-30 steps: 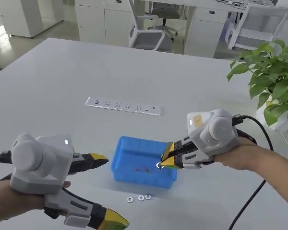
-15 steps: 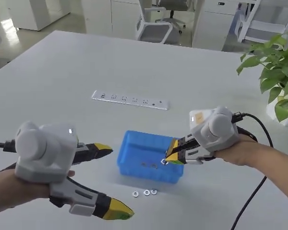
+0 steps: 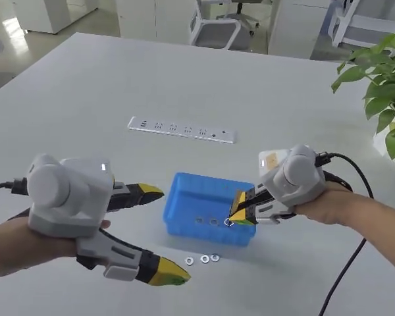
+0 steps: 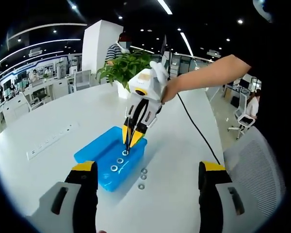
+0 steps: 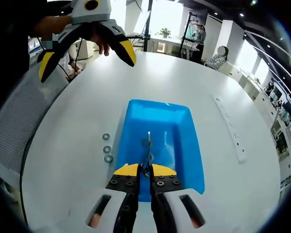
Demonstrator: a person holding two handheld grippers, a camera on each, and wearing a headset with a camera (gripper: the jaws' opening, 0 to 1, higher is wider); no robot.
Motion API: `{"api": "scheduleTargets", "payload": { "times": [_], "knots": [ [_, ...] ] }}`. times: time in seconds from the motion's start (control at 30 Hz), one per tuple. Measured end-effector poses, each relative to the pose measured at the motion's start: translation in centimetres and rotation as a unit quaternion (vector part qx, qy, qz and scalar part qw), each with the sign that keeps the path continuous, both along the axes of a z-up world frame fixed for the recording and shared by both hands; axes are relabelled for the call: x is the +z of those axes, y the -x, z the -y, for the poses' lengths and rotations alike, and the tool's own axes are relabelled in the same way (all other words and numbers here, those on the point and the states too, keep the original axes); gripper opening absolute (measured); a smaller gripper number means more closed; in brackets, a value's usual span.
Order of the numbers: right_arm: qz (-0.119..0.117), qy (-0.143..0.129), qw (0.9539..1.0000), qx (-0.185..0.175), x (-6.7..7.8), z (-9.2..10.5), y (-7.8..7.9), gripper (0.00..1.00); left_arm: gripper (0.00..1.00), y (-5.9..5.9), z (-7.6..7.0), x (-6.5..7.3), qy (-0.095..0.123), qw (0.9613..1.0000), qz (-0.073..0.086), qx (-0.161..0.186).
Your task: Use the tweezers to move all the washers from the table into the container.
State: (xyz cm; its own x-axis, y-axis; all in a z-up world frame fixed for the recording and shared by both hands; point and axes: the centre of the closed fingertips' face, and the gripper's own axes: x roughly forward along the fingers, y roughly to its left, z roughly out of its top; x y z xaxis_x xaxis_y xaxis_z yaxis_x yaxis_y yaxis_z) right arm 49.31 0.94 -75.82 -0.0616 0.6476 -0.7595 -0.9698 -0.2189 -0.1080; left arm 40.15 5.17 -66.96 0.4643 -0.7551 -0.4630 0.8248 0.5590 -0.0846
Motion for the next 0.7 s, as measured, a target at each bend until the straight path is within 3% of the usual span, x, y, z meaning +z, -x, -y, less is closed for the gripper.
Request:
{"api": "scheduleTargets", "payload": {
  "times": [0.13, 0.23, 0.4, 0.7],
  "knots": [
    [-0.003, 0.003, 1.0, 0.001, -0.3, -0.1, -0.1, 0.07, 0.78, -1.3, 0.2, 0.2, -0.011, 0.9997, 0.017, -0.013],
    [-0.005, 0.004, 1.0, 0.002, -0.5, -0.2, 0.0, 0.07, 0.69, -2.1, 0.4, 0.2, -0.014, 0.9995, 0.022, -0.017],
    [-0.008, 0.004, 1.0, 0.004, -0.6, -0.3, 0.2, 0.08, 0.55, -3.5, 0.8, -0.1, -0.038, 0.9983, 0.032, -0.032],
    [-0.006, 0.008, 0.9999, 0.008, -0.7, -0.3, 0.2, 0.08, 0.34, -6.4, 3.1, -0.2, -0.047, 0.9963, 0.052, -0.051]
  ]
}}
